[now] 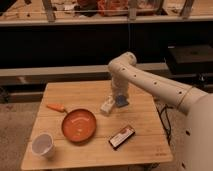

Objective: Place the white sponge in the ceramic bowl

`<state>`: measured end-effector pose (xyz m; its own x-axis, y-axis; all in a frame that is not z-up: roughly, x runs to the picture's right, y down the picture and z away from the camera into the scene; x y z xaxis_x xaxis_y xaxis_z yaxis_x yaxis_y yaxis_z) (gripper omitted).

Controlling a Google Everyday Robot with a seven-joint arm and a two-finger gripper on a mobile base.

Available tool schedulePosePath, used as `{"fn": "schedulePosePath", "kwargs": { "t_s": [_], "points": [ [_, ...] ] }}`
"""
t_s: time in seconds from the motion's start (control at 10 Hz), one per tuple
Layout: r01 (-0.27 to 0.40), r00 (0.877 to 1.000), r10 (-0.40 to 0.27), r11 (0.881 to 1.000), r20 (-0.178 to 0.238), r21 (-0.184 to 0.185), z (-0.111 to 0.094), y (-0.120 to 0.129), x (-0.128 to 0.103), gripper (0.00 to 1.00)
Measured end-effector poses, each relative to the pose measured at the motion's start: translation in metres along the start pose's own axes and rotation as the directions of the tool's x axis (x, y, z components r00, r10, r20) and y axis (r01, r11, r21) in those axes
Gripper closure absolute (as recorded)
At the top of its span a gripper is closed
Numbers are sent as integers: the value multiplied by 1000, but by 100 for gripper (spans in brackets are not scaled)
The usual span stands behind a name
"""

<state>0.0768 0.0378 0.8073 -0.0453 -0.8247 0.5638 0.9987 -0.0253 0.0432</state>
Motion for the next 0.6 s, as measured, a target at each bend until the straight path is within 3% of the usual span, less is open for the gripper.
{"fn": "schedulePosePath", "kwargs": {
  "t_s": [0.3,0.6],
  "points": [
    [24,1000,-24,1000,-5,0,-9,-7,-3,100],
    [43,999,-43,999,-9,8,-16,-33,-7,100]
  ]
}}
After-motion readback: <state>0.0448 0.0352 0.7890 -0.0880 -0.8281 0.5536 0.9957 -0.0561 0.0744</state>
